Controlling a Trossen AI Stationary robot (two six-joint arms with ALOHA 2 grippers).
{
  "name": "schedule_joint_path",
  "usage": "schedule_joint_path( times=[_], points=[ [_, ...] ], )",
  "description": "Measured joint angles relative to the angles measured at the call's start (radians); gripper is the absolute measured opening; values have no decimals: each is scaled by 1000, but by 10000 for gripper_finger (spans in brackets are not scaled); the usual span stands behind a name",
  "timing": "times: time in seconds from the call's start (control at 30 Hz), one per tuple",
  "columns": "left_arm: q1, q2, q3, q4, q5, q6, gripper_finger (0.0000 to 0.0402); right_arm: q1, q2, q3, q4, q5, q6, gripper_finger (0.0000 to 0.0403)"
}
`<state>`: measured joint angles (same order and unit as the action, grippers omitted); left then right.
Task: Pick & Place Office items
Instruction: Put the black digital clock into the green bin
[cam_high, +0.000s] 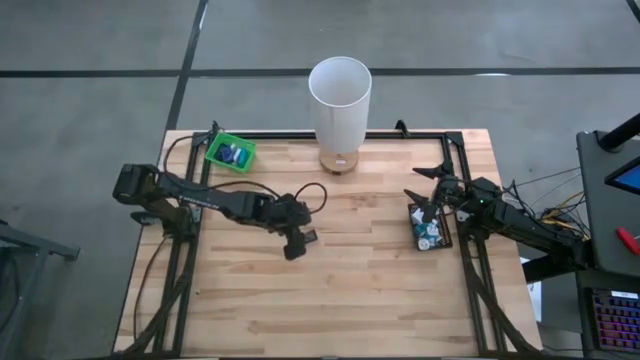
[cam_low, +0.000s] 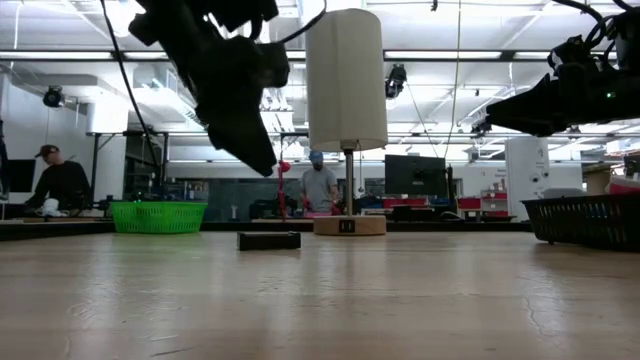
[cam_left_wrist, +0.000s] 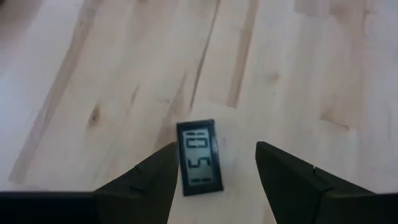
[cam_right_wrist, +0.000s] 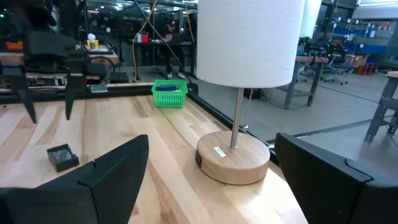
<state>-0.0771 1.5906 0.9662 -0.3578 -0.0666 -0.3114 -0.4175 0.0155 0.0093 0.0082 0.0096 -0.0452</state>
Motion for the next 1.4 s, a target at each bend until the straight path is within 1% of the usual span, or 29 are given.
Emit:
schedule_joint_path(
  times=[0.17,0.4,0.5,0.67,0.9,1.2,1.4],
  points=[
    [1,1,-7,42,-29,0,230,0,0,0,0,0,0,346],
    [-2,27,-15,57,-20,21,260,0,0,0,0,0,0,349],
    [-6,62,-28,74,-5,29,260,0,0,0,0,0,0,345],
    [-13,122,-30,161,-4,70,260,0,0,0,0,0,0,343],
    [-2,160,-30,161,-5,50,259,0,0,0,0,0,0,350],
    [27,208,-30,159,-6,31,259,0,0,0,0,0,0,343],
    [41,228,-30,159,-5,25,259,0,0,0,0,0,0,347]
  ],
)
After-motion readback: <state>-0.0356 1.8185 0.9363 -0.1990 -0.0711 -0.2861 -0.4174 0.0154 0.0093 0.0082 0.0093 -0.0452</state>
